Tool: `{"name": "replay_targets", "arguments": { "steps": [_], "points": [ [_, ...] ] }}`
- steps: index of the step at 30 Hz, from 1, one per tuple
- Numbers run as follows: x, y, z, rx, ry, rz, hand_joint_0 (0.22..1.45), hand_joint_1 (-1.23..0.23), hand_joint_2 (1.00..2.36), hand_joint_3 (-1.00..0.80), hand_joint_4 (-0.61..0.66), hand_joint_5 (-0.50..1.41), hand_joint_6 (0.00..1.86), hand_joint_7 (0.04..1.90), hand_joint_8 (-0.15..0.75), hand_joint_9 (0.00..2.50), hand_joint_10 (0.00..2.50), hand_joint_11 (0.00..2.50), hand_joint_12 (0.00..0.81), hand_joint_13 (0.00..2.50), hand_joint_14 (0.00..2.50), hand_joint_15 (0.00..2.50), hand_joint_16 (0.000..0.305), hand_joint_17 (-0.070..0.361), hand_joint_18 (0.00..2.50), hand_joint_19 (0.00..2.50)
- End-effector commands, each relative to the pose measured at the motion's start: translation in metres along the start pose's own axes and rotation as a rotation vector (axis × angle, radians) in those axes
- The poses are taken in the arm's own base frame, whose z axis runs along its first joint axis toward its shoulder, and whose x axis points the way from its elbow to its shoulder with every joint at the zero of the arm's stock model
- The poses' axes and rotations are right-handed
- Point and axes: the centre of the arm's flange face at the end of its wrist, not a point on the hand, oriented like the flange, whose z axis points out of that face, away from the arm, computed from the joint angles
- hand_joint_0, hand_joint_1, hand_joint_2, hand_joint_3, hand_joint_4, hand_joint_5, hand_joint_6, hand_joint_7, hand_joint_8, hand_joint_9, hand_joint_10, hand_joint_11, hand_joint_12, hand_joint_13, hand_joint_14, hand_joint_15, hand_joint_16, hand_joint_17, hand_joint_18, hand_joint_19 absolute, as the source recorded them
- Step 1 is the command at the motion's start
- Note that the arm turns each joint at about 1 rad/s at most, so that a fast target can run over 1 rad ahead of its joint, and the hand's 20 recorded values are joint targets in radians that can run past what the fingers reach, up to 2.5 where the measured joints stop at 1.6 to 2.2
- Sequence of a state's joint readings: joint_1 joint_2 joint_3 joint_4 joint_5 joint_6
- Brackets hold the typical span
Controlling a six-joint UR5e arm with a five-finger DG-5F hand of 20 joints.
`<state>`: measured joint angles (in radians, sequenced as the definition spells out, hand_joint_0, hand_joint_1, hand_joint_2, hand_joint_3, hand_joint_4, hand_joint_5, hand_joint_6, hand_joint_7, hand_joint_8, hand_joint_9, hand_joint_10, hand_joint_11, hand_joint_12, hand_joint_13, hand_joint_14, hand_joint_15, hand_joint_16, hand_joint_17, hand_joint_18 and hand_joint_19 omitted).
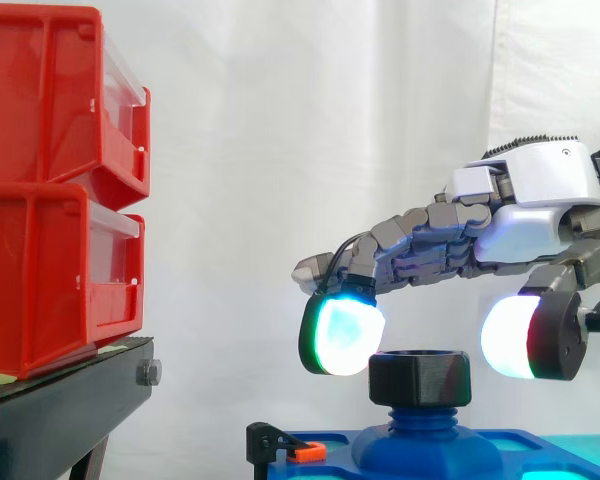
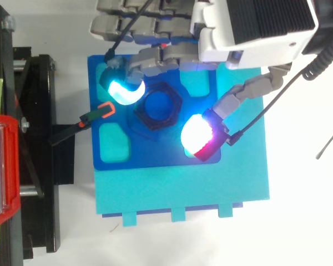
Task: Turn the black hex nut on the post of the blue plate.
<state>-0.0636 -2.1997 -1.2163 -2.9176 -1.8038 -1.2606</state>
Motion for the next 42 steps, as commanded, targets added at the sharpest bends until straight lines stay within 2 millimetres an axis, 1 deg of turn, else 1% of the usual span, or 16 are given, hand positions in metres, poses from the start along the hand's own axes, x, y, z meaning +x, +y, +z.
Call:
{"name": "replay_targets", "arguments": {
  "steps": [1, 5, 11, 17, 27, 30, 31, 34, 42],
  "points": [
    [0.0, -0.001, -0.001, -0.005, 0.003, -0.003, 0.34, -0.64, 1.0, -0.5, 0.21, -0.27, 0.5, 0.81, 0.219, 0.0, 0.0, 0.0, 0.391, 0.0, 0.0, 0.0, 0.062, 0.138, 0.0, 0.03],
    [-0.001, -0.002, -0.003, -0.008, 0.009, -0.005, 0.32, -0.6, 1.0, -0.5, 0.2, -0.28, 0.5, 0.8, 0.226, 0.0, 0.0, 0.0, 0.402, 0.0, 0.0, 0.0, 0.064, 0.143, 0.0, 0.03],
    [-0.001, -0.003, -0.004, -0.011, 0.019, -0.005, 0.32, -0.55, 1.0, -0.5, 0.2, -0.28, 0.5, 0.8, 0.227, 0.0, 0.0, 0.0, 0.403, 0.0, 0.0, 0.0, 0.064, 0.143, 0.0, 0.04],
    [-0.005, -0.002, -0.004, -0.015, 0.022, -0.035, 0.33, -0.54, 1.0, -0.5, 0.2, -0.28, 0.5, 0.79, 0.225, 0.0, 0.0, 0.0, 0.402, 0.0, 0.0, 0.0, 0.063, 0.143, 0.0, 0.04],
    [-0.001, -0.001, -0.012, 0.005, 0.098, -0.108, 0.33, -0.52, 1.0, -0.5, 0.19, -0.28, 0.5, 0.79, 0.223, 0.0, 0.0, 0.0, 0.399, 0.0, 0.0, 0.0, 0.063, 0.141, 0.0, 0.04],
    [-0.006, 0.001, -0.016, 0.008, 0.108, -0.135, 0.34, -0.52, 1.0, -0.5, 0.19, -0.28, 0.5, 0.79, 0.222, 0.0, 0.0, 0.0, 0.398, 0.0, 0.0, 0.0, 0.062, 0.14, 0.0, 0.04],
    [-0.012, 0.004, -0.018, 0.007, 0.102, -0.147, 0.34, -0.52, 1.0, -0.5, 0.19, -0.28, 0.5, 0.79, 0.222, 0.0, 0.0, 0.0, 0.398, 0.0, 0.0, 0.0, 0.062, 0.14, 0.0, 0.04],
    [-0.018, 0.008, -0.02, 0.004, 0.1, -0.159, 0.34, -0.51, 1.0, -0.5, 0.19, -0.28, 0.5, 0.79, 0.22, 0.0, 0.0, 0.0, 0.396, 0.0, 0.0, 0.0, 0.062, 0.139, 0.0, 0.03],
    [-0.017, 0.012, -0.022, 0.016, 0.123, -0.163, 0.35, -0.51, 1.0, -0.5, 0.19, -0.28, 0.5, 0.79, 0.219, 0.0, 0.0, 0.0, 0.393, 0.0, 0.0, 0.0, 0.061, 0.138, 0.0, 0.04]
  ]
}}
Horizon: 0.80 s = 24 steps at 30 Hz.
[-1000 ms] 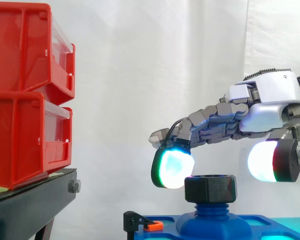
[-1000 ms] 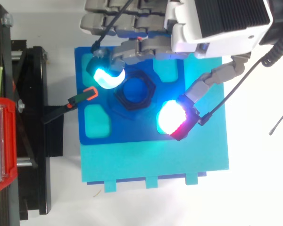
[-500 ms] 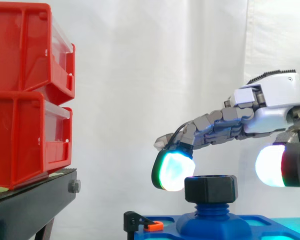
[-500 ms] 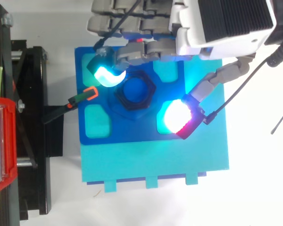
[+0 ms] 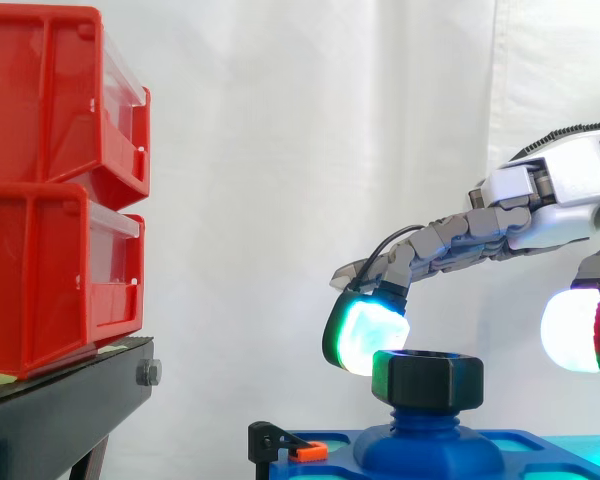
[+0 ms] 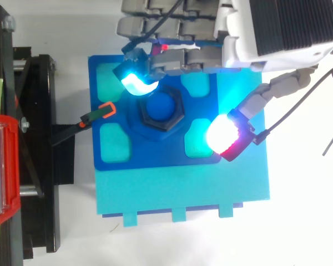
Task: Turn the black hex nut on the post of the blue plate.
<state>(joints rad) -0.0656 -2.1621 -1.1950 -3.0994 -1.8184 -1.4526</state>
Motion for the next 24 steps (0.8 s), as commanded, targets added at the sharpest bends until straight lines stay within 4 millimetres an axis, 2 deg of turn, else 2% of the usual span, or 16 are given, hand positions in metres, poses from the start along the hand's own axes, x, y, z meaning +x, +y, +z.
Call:
{"name": "replay_targets", "arguments": {
  "steps": [1, 14, 19, 24],
  "points": [
    [0.0, 0.002, 0.0, 0.002, 0.004, -0.002, 0.35, -0.51, 1.0, -0.5, 0.19, -0.28, 0.5, 0.79, 0.218, 0.0, 0.0, 0.0, 0.392, 0.0, 0.0, 0.0, 0.061, 0.138, 0.0, 0.04],
    [-0.001, 0.007, 0.0, 0.006, 0.012, -0.008, 0.35, -0.5, 1.0, -0.5, 0.18, -0.28, 0.5, 0.79, 0.215, 0.0, 0.0, 0.0, 0.39, 0.0, 0.0, 0.0, 0.061, 0.137, 0.0, 0.04],
    [-0.015, 0.013, -0.012, 0.009, 0.027, -0.017, 0.35, -0.49, 1.0, -0.5, 0.18, -0.28, 0.5, 0.79, 0.214, 0.0, 0.0, 0.0, 0.39, 0.0, 0.0, 0.0, 0.061, 0.136, 0.0, 0.04],
    [-0.02, 0.015, -0.018, 0.022, 0.05, -0.025, 0.35, -0.49, 1.0, -0.5, 0.18, -0.28, 0.5, 0.79, 0.215, 0.0, 0.0, 0.0, 0.39, 0.0, 0.0, 0.0, 0.061, 0.136, 0.0, 0.04]
  ]
}}
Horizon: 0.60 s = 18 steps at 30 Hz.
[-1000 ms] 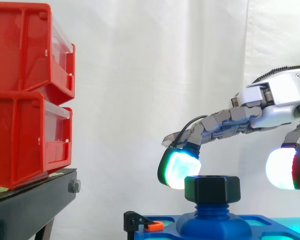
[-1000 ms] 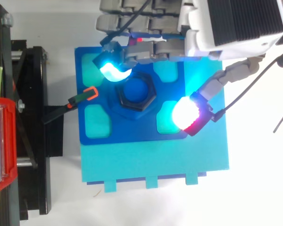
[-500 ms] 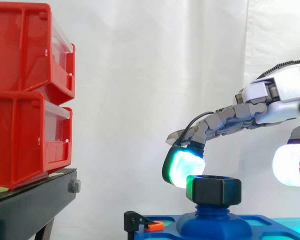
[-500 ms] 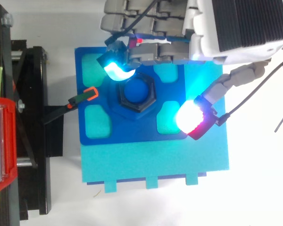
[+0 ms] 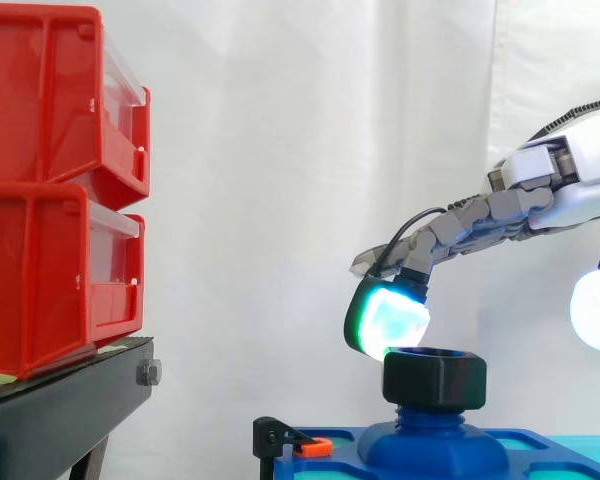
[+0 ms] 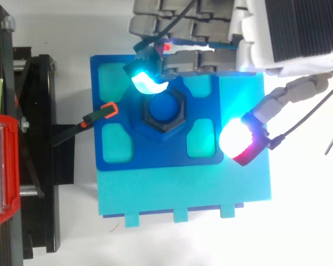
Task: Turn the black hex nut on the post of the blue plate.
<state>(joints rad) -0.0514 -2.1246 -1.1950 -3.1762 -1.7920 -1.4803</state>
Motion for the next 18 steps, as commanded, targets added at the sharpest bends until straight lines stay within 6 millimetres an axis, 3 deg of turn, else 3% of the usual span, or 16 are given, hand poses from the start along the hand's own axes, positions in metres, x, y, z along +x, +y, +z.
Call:
{"name": "replay_targets", "arguments": {
  "steps": [1, 18],
  "points": [
    [-0.002, 0.002, -0.005, 0.006, 0.02, -0.002, 0.35, -0.49, 1.0, -0.5, 0.18, -0.28, 0.5, 0.79, 0.215, 0.0, 0.0, 0.0, 0.39, 0.0, 0.0, 0.0, 0.061, 0.136, 0.0, 0.04],
    [-0.006, 0.003, -0.016, 0.011, 0.057, 0.007, 0.36, -0.49, 1.0, -0.5, 0.18, -0.28, 0.5, 0.79, 0.215, 0.0, 0.0, 0.0, 0.385, 0.0, 0.0, 0.0, 0.059, 0.134, 0.0, 0.05]
  ]
}}
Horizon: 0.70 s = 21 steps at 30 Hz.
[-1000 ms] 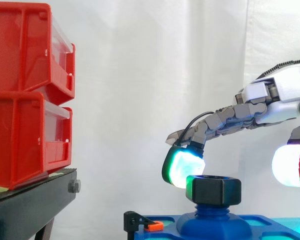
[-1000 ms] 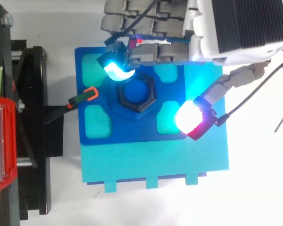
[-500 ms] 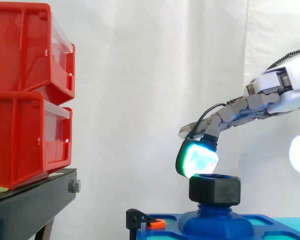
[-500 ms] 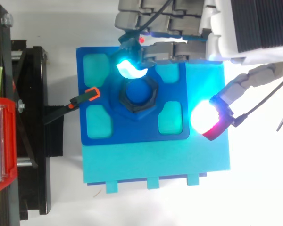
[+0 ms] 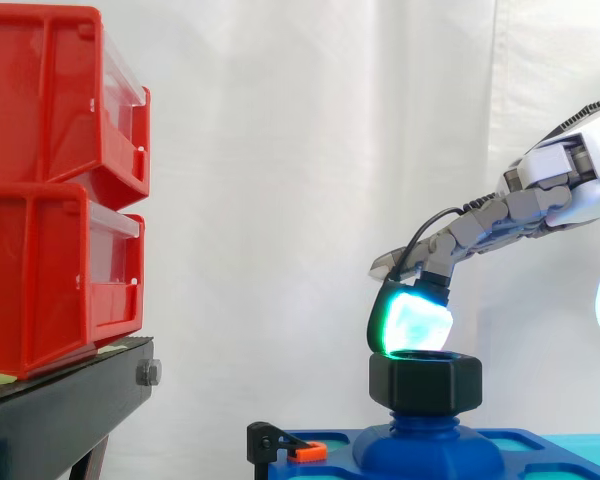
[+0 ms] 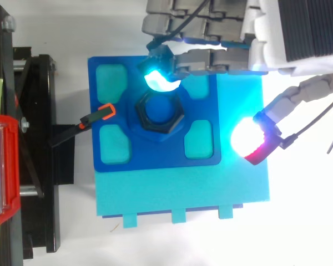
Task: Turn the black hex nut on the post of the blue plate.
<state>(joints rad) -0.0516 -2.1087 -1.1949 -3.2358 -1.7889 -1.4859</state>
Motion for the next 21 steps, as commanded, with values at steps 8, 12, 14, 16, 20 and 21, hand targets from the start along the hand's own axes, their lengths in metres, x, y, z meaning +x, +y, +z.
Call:
{"name": "replay_targets", "arguments": {
  "steps": [8, 12, 14, 16, 20, 21],
  "points": [
    [-0.01, 0.005, -0.011, 0.003, 0.012, 0.001, 0.37, -0.49, 1.0, -0.5, 0.18, -0.28, 0.5, 0.79, 0.213, 0.0, 0.0, 0.0, 0.382, 0.0, 0.0, 0.0, 0.059, 0.132, 0.0, 0.03],
    [-0.015, 0.007, -0.016, 0.002, 0.012, 0.0, 0.37, -0.51, 1.0, -0.5, 0.18, -0.28, 0.5, 0.78, 0.212, 0.0, 0.0, 0.0, 0.379, 0.0, 0.0, 0.0, 0.059, 0.132, 0.0, 0.04],
    [-0.018, 0.007, -0.017, 0.002, 0.009, -0.001, 0.37, -0.51, 1.0, -0.5, 0.18, -0.28, 0.5, 0.79, 0.211, 0.0, 0.0, 0.0, 0.379, 0.0, 0.0, 0.0, 0.058, 0.131, 0.0, 0.04],
    [-0.02, 0.007, -0.019, 0.003, 0.006, -0.001, 0.37, -0.51, 1.0, -0.5, 0.18, -0.28, 0.5, 0.79, 0.21, 0.0, 0.0, 0.0, 0.378, 0.0, 0.0, 0.0, 0.058, 0.131, 0.0, 0.04],
    [-0.026, 0.009, -0.023, 0.002, -0.003, -0.001, 0.38, -0.51, 1.0, -0.5, 0.18, -0.28, 0.5, 0.79, 0.207, 0.0, 0.0, 0.0, 0.377, 0.0, 0.0, 0.0, 0.058, 0.131, 0.0, 0.04],
    [-0.036, 0.009, -0.027, 0.019, -0.021, 0.01, 0.38, -0.51, 1.0, -0.5, 0.18, -0.28, 0.5, 0.79, 0.21, 0.0, 0.0, 0.0, 0.376, 0.0, 0.0, 0.0, 0.058, 0.13, 0.0, 0.04]
  ]
}}
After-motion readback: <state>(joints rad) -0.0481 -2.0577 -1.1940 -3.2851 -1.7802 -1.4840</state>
